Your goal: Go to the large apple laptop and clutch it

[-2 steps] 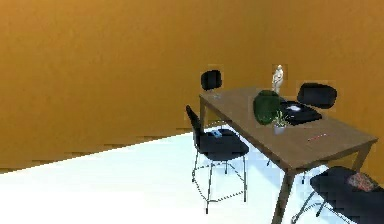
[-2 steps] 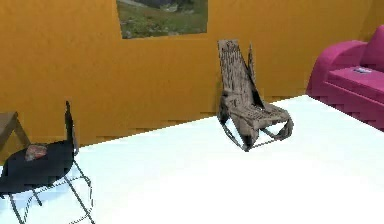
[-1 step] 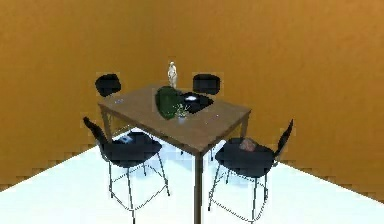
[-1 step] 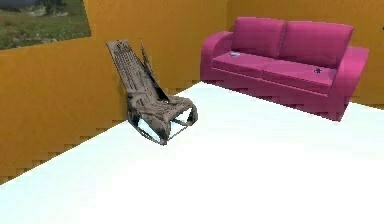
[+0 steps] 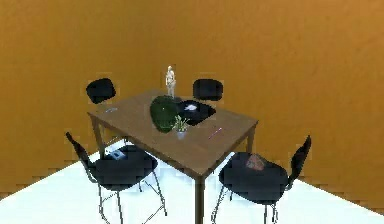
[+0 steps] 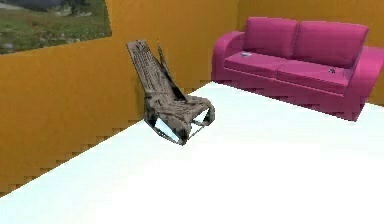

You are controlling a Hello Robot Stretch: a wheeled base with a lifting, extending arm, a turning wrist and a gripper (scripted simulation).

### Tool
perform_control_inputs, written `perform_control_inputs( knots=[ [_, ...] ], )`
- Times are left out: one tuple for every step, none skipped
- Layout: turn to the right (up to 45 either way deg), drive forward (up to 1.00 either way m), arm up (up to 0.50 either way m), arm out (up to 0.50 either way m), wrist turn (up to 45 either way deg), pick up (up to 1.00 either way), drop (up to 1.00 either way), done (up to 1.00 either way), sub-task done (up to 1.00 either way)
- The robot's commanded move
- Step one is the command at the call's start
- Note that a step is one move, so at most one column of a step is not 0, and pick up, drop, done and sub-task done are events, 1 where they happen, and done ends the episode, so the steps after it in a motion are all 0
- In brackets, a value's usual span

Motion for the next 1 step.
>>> perform_control_inputs(
  knots=[
    [30.0, 0.0, 0.0, 0.0, 0.0, 0.0, 0.0, 0.0, 0.0]
  ],
)
